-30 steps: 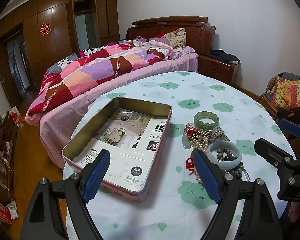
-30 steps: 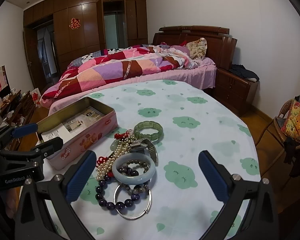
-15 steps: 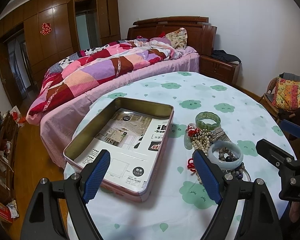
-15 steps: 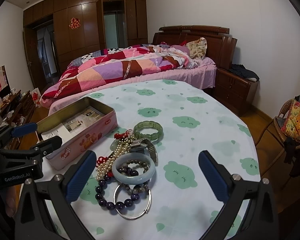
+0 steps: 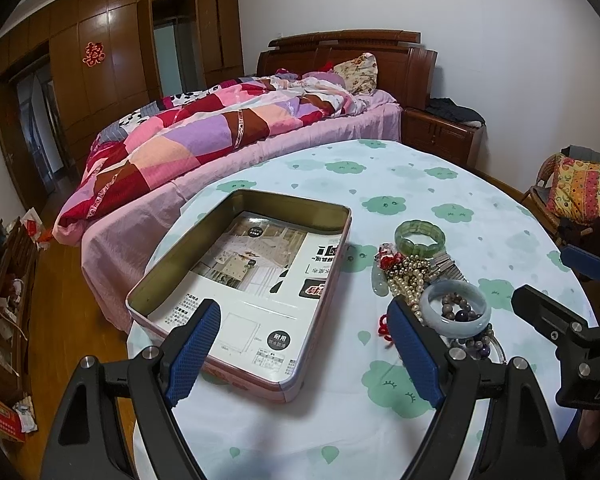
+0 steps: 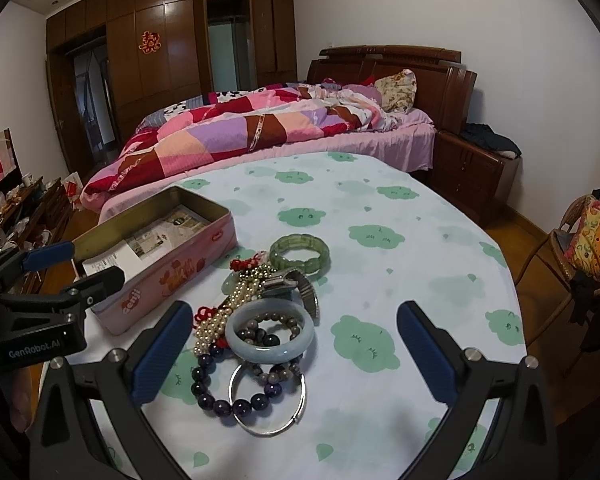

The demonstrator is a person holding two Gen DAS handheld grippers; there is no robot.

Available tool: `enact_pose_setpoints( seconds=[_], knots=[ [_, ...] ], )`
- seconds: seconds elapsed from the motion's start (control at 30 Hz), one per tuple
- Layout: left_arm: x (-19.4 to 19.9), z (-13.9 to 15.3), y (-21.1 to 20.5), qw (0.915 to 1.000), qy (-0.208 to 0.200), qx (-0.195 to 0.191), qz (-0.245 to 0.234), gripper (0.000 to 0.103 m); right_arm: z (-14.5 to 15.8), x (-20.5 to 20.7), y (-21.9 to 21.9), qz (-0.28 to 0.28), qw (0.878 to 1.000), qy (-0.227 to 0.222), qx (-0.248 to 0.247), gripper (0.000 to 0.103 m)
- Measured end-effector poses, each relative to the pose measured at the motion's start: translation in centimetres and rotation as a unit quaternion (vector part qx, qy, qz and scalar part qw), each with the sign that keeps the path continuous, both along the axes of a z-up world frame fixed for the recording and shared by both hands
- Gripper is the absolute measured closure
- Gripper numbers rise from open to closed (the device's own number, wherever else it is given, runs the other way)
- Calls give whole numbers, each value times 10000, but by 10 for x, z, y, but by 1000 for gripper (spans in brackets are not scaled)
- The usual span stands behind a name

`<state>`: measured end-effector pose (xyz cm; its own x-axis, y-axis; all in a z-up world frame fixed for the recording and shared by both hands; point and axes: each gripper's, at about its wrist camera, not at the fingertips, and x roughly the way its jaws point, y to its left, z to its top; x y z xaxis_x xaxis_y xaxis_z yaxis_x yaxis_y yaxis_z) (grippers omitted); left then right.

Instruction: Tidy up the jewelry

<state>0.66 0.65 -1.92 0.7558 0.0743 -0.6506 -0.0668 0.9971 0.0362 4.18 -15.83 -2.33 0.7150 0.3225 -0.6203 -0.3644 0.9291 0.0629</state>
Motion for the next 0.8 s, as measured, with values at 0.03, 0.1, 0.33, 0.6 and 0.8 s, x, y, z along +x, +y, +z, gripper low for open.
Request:
enact_pose_setpoints(
  seconds=[0.03,0.1,0.33,0.6,0.8],
  knots=[
    [1,-1,0,10000,15,-2,4,18,-1,0,0,7,10000,25,-4,0],
    [2,-3,-1,10000,47,3,7,18,-2,1,2,13,10000,59,-7,0],
    [5,-10,-2,9999,127,-37,29,18,-9,4,0,84,9998,172,21,0],
    [12,-27,-4,9992,287,-259,-51,18,-29,16,-1,259,9979,590,2,5],
    [13,-32,-5,9992,325,-245,-47,18,-41,27,16,553,9939,896,-315,5]
  ],
)
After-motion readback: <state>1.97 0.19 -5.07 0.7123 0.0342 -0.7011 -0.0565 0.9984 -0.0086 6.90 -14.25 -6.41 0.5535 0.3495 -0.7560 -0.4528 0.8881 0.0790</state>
